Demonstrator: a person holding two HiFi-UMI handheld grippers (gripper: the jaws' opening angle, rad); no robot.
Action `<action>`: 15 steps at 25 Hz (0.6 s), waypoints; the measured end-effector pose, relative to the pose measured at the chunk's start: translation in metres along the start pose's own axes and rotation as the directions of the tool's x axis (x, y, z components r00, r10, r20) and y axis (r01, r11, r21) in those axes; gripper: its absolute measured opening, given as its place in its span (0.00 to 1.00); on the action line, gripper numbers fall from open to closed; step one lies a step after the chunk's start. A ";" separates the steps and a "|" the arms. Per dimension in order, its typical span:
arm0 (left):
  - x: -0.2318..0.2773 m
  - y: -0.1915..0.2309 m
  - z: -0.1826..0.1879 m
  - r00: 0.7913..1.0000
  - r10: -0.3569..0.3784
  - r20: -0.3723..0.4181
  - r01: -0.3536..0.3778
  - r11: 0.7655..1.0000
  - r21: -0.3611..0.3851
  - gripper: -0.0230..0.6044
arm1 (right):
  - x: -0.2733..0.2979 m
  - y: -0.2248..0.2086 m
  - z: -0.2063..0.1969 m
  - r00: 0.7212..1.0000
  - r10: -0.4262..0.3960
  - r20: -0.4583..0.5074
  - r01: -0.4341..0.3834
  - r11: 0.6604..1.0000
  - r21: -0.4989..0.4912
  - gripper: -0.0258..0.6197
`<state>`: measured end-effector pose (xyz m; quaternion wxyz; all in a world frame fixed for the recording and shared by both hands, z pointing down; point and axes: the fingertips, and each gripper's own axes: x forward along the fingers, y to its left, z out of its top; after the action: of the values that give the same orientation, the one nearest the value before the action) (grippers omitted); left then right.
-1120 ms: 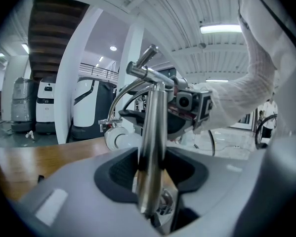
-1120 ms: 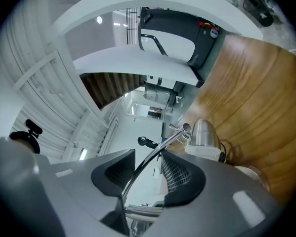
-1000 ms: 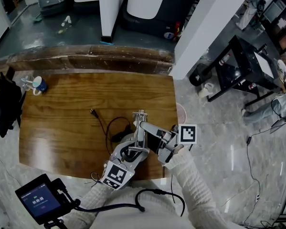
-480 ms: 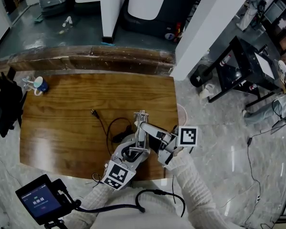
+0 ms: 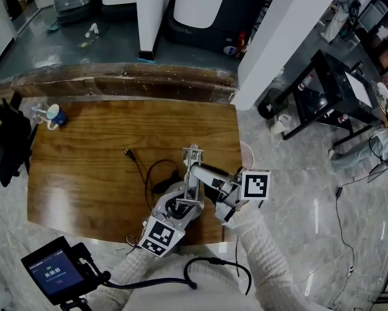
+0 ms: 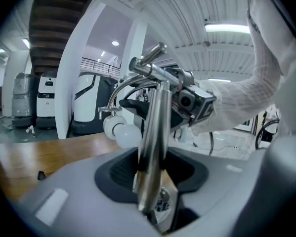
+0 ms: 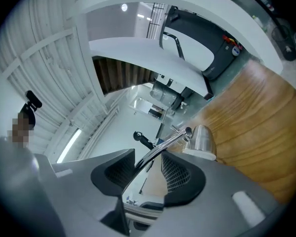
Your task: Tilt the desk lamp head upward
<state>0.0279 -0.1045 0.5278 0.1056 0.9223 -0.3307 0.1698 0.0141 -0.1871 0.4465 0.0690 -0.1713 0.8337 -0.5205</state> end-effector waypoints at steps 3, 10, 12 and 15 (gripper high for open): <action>0.001 0.000 -0.001 1.000 0.001 -0.003 -0.001 1.000 -0.003 0.29 | -0.001 0.008 0.005 1.000 -0.005 -0.006 0.004 0.994 -0.107 0.29; 0.002 0.002 -0.003 1.000 0.005 -0.005 -0.005 1.000 -0.010 0.29 | -0.002 0.045 0.016 1.000 -0.020 0.006 0.021 0.897 -0.443 0.27; 0.003 0.003 -0.003 1.000 0.004 -0.007 -0.004 1.000 -0.010 0.29 | -0.003 0.051 0.016 1.000 -0.017 0.026 0.028 0.859 -0.512 0.27; 0.004 0.004 -0.003 1.000 0.007 -0.011 -0.007 1.000 -0.013 0.29 | -0.005 0.063 0.017 0.998 0.014 0.065 0.027 0.806 -0.591 0.26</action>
<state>0.0274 -0.1090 0.5324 0.1126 0.9196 -0.3343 0.1729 0.0102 -0.1741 0.3827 0.0379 -0.2041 0.9510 -0.2292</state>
